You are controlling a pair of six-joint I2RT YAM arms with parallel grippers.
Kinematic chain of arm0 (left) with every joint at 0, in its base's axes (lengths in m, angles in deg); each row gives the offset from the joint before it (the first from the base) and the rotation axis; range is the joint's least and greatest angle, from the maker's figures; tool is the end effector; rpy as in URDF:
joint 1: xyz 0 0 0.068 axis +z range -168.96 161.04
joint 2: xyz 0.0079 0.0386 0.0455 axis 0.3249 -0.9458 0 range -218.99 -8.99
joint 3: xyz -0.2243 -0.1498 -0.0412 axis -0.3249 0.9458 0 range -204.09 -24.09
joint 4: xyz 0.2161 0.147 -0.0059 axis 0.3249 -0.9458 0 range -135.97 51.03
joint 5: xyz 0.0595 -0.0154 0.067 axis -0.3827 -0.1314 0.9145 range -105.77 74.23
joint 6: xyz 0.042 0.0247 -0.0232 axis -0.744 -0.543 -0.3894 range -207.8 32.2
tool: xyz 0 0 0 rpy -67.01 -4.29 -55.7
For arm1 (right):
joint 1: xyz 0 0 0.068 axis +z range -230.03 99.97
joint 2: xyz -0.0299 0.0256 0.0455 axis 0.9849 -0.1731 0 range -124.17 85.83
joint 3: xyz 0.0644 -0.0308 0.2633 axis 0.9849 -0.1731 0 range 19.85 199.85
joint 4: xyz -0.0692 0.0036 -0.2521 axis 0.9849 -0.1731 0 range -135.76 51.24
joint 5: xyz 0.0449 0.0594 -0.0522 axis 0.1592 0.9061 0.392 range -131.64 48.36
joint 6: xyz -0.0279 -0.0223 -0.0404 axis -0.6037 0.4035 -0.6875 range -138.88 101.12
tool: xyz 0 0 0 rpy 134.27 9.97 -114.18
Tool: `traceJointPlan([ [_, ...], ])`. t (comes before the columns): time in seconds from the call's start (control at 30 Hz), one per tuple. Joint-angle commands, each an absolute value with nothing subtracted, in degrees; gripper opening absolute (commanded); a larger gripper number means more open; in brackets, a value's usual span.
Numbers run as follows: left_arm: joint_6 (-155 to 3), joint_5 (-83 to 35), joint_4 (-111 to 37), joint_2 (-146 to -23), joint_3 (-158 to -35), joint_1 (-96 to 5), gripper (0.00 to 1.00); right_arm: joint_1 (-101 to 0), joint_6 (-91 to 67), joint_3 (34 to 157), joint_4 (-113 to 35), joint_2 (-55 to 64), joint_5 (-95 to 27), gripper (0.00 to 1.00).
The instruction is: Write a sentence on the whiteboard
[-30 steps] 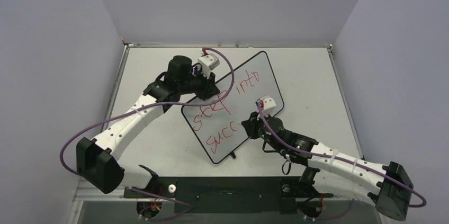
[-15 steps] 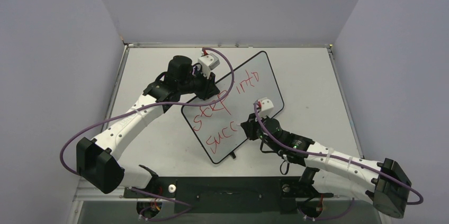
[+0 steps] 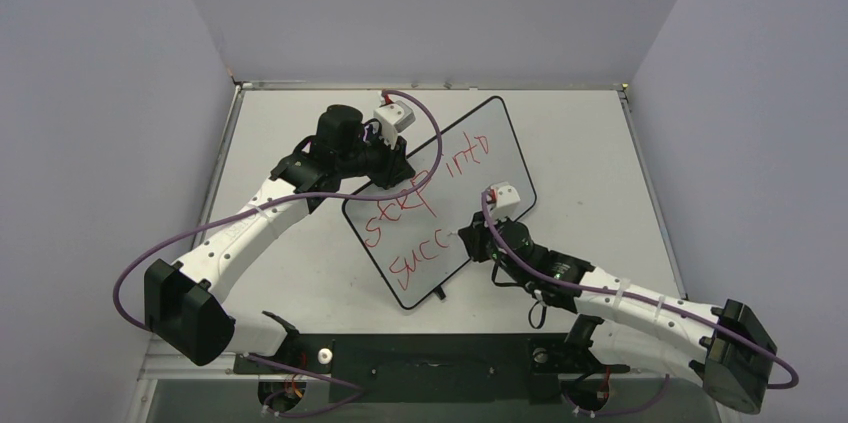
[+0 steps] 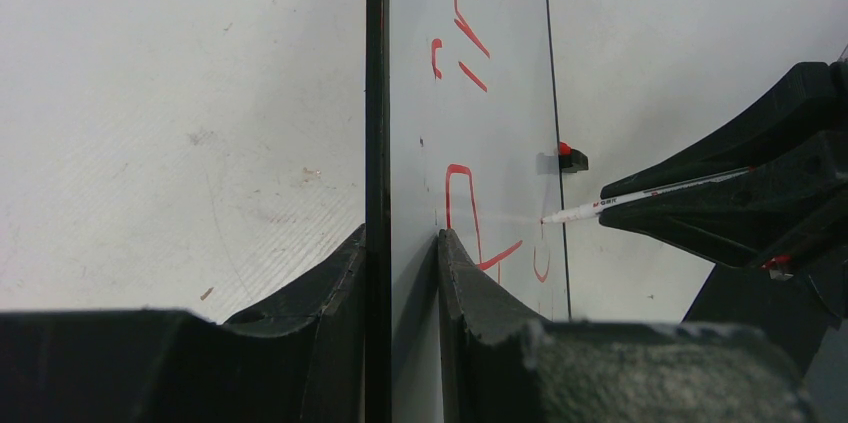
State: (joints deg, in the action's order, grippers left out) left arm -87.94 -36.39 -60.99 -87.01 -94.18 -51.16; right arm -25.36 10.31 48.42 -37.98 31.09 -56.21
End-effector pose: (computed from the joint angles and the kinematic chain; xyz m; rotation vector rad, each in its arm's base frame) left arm 0.2550 -0.1753 0.3438 0.8064 1.9788 -0.7107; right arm 0.1300 0.1677 0.2284 -0.2917 2.0441 0.6739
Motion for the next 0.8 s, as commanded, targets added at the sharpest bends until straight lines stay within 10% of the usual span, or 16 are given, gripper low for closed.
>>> traceJointPlan([
  [0.0, -92.1, -34.0, -56.2, -85.8, -94.4, -51.6, 0.0, -26.7, 9.8, 48.1, -37.2, 32.1, -59.4, 0.0],
  [0.77, -92.3, -33.8, -56.2, -85.6, -94.5, -51.6, 0.0, -28.9, 8.4, 51.0, -34.4, 30.2, -53.2, 0.0],
])
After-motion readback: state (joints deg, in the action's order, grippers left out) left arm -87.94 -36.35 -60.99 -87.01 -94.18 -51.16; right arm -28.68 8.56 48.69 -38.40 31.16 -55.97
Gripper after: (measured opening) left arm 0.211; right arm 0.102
